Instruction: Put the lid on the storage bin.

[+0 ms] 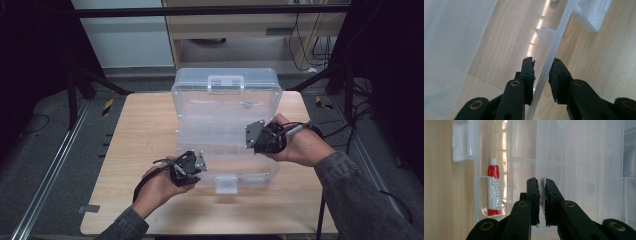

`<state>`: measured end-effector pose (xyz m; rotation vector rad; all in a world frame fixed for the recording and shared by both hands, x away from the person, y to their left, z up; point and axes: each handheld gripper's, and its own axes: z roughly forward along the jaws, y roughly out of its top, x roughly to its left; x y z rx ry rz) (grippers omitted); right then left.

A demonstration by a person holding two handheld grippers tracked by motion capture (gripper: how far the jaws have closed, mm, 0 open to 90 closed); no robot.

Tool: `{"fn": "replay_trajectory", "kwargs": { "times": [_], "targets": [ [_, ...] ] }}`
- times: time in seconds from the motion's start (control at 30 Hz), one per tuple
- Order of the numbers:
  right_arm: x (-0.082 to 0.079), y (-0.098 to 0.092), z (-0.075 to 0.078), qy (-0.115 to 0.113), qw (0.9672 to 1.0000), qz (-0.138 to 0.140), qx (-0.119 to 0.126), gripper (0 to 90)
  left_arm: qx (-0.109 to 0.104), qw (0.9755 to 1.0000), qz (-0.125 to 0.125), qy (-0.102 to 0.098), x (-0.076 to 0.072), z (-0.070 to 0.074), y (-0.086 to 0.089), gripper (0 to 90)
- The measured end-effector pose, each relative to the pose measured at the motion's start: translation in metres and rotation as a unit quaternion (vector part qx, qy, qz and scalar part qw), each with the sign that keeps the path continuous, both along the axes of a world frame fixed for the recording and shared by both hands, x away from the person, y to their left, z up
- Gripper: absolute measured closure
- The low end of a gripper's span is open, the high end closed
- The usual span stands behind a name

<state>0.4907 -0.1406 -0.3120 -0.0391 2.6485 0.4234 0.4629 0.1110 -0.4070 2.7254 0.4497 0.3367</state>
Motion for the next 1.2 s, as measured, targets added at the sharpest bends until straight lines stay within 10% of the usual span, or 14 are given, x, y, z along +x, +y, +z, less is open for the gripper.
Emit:
{"fn": "replay_trajectory", "kwargs": {
  "times": [1.2],
  "targets": [
    [-0.0046, -0.0017, -0.0043, 0.018, 0.9998, 0.007, -0.004, 83.5, 0.003, 0.9996, -0.028, -0.011, 0.001, 0.0014, -0.0009, 73.3]
  ]
}}
